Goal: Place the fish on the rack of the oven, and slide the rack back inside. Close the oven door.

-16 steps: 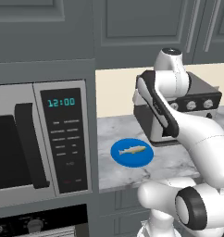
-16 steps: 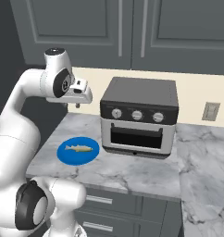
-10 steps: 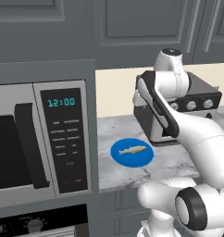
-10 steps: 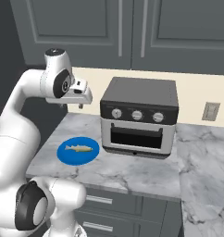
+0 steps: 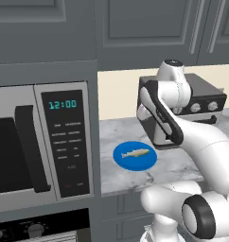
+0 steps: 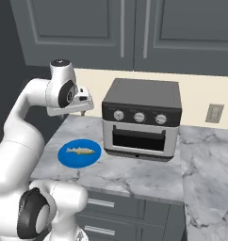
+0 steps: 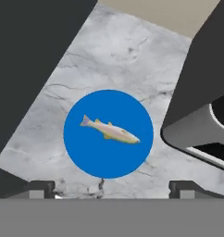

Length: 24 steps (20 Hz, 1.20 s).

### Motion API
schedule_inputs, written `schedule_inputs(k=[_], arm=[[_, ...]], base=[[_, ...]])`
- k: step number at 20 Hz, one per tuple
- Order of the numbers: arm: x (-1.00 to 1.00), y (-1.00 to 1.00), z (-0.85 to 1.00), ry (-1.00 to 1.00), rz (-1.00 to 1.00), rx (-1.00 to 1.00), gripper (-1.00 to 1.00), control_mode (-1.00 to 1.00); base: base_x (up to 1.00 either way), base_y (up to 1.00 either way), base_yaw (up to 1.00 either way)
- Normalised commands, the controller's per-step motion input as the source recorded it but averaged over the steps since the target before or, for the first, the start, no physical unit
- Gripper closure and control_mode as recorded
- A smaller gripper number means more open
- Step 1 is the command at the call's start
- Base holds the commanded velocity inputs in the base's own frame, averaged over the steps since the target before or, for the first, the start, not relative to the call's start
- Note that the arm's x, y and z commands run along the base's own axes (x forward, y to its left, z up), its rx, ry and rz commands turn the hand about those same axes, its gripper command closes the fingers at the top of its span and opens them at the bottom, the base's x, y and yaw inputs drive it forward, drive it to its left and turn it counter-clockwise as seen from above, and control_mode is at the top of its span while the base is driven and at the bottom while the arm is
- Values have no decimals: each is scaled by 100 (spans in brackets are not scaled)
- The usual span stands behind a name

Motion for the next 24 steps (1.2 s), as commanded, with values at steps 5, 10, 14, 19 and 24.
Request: schedule_inputs(k=[5,10,14,19,24], arm=[[0,23,-55,0,22,-19,-100,-100],[0,12,-62,0,18,-9,-100,-100],[0,4,-57,0,13,0,-100,-100],[13,8,-57,0,10,0,-100,-100],[30,14,-47,1,5,-2,-100,-100]], base=[[0,0,0],[0,0,0],[0,0,0],[0,0,0],[0,0,0]])
